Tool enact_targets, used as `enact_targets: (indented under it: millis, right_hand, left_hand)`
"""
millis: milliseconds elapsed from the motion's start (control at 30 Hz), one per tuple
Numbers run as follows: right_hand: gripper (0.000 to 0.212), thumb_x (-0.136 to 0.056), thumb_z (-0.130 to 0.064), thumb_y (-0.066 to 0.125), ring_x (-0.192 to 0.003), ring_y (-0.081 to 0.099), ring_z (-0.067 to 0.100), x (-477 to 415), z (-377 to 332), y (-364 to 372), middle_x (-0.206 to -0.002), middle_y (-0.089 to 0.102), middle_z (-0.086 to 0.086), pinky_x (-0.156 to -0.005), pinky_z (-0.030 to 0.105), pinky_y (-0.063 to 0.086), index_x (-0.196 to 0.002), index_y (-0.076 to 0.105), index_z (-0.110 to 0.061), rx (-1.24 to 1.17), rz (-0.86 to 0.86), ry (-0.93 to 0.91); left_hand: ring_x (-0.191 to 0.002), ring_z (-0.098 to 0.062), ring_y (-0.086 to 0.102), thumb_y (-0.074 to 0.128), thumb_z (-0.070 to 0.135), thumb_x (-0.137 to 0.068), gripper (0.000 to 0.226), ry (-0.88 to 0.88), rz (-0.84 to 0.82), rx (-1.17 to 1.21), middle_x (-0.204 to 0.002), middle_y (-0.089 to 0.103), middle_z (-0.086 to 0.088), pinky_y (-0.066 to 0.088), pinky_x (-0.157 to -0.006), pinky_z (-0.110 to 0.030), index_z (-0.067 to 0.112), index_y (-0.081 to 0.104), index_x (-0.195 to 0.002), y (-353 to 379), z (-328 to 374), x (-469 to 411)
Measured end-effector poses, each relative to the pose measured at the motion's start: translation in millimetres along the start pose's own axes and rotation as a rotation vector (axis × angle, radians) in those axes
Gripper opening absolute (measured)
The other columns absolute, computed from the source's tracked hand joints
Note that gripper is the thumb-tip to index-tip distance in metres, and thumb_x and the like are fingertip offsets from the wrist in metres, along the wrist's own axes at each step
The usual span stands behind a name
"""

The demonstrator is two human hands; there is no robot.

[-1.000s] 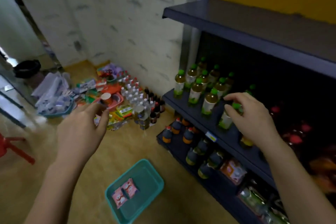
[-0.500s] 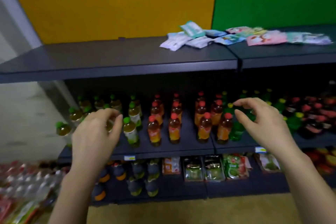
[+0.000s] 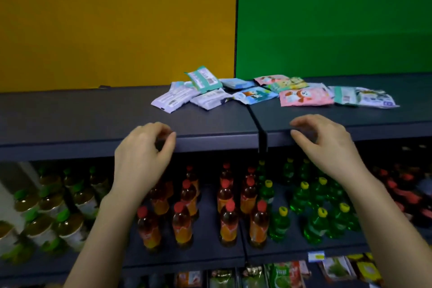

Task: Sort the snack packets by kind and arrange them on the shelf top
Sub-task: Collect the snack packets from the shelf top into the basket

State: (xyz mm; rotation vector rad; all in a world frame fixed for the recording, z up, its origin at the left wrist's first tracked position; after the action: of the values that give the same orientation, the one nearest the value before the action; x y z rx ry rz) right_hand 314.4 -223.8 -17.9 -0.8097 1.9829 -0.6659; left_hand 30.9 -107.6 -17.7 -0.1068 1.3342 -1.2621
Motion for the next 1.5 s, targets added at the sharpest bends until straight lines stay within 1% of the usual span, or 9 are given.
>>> enact_targets:
  millis: [333,500,667,833,1100,1200,1333,1433,1500]
  right_hand:
    - [0.02,-0.088,-0.026,0.055,-0.101,0.059,0.019,-145,-23,76,-0.109,0.065,-0.002,-0.077,0.03,0.044,-0.106,0.063,-0.02,-0.012,-0.246,-0.133]
    - [0.026,-0.088,-0.027,0.054,-0.101,0.059,0.024,-203,-49,117,-0.111,0.064,0.002,-0.08,0.034,0.049,-0.111,0.061,-0.018,0.025,-0.329,-0.156]
    - [0.049,-0.092,-0.042,0.049,-0.12,0.049,0.027,-244,-74,155,-0.135,0.05,0.008,-0.093,0.041,0.045,-0.133,0.046,-0.016,0.114,-0.379,-0.191]
    - [0.075,-0.079,-0.066,0.052,-0.117,0.047,0.029,-260,-99,185,-0.131,0.045,0.008,-0.079,0.036,0.041,-0.135,0.041,-0.017,0.315,-0.346,-0.202]
    - [0.059,-0.085,-0.039,0.06,-0.118,0.045,0.032,-263,-116,206,-0.13,0.044,0.016,-0.076,0.035,0.038,-0.13,0.034,-0.009,0.419,-0.334,-0.116]
    - [0.047,-0.09,-0.028,0.055,-0.112,0.05,0.033,-266,-114,203,-0.126,0.049,0.016,-0.073,0.035,0.038,-0.128,0.036,-0.008,0.267,-0.309,-0.101]
    - [0.032,-0.095,-0.022,0.045,-0.08,0.051,0.026,-259,-108,172,-0.101,0.056,0.012,-0.055,0.03,0.037,-0.123,0.044,-0.006,-0.086,-0.234,-0.095]
    - [0.025,-0.093,-0.017,0.047,-0.084,0.054,0.025,-241,-99,139,-0.095,0.055,0.01,-0.068,0.036,0.044,-0.115,0.05,-0.006,-0.425,-0.238,-0.055]
    - [0.016,-0.091,-0.012,0.05,-0.083,0.058,0.022,-222,-98,117,-0.094,0.06,0.006,-0.069,0.029,0.047,-0.106,0.053,-0.015,-0.759,-0.28,0.051]
  left_hand:
    - [-0.102,-0.025,0.055,0.051,0.033,-0.09,0.022,-0.115,-0.106,-0.126,-0.105,0.064,-0.003,0.034,-0.069,-0.03,0.017,0.064,-0.101,58,-18,-103]
    - [-0.113,-0.027,0.048,0.053,0.046,-0.088,0.045,-0.123,-0.334,-0.2,-0.12,0.056,-0.008,0.04,-0.081,-0.035,0.012,0.058,-0.116,89,-39,-153]
    - [-0.123,-0.025,0.039,0.049,0.056,-0.086,0.061,-0.054,-0.497,-0.345,-0.128,0.044,-0.008,0.04,-0.091,-0.038,0.015,0.043,-0.131,110,-46,-180]
    - [-0.118,-0.028,0.042,0.047,0.046,-0.088,0.055,-0.067,-0.499,-0.371,-0.126,0.047,-0.012,0.041,-0.089,-0.04,0.011,0.041,-0.13,121,-48,-188]
    - [-0.102,-0.038,0.051,0.044,0.008,-0.087,0.023,-0.074,-0.315,-0.284,-0.113,0.057,-0.017,0.036,-0.072,-0.037,0.004,0.05,-0.108,120,-65,-189]
    - [-0.097,-0.041,0.053,0.044,0.005,-0.086,0.023,-0.101,-0.211,-0.174,-0.107,0.06,-0.018,0.035,-0.069,-0.037,0.004,0.053,-0.108,118,-75,-191]
    - [-0.083,-0.036,0.052,0.047,0.011,-0.091,0.018,-0.147,0.019,0.02,-0.092,0.06,-0.015,0.033,-0.065,-0.035,0.005,0.055,-0.105,103,-77,-189]
    - [-0.076,-0.029,0.049,0.053,0.017,-0.09,0.01,-0.215,0.117,0.299,-0.084,0.057,-0.009,0.037,-0.066,-0.036,0.008,0.055,-0.095,85,-72,-184]
    - [-0.083,-0.026,0.059,0.057,0.015,-0.089,0.009,-0.284,0.119,0.533,-0.091,0.063,-0.008,0.048,-0.073,-0.037,0.011,0.057,-0.098,68,-65,-177]
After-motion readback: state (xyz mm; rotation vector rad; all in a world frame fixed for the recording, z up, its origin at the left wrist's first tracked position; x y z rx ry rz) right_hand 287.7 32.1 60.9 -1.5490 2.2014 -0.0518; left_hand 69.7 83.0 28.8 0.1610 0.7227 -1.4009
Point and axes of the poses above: each hand's wrist, its own x-axis away from the middle knuckle, its own y-axis out of the palm, z = x × y, the point moved 1 cm from there along -x, towards the middle knuckle
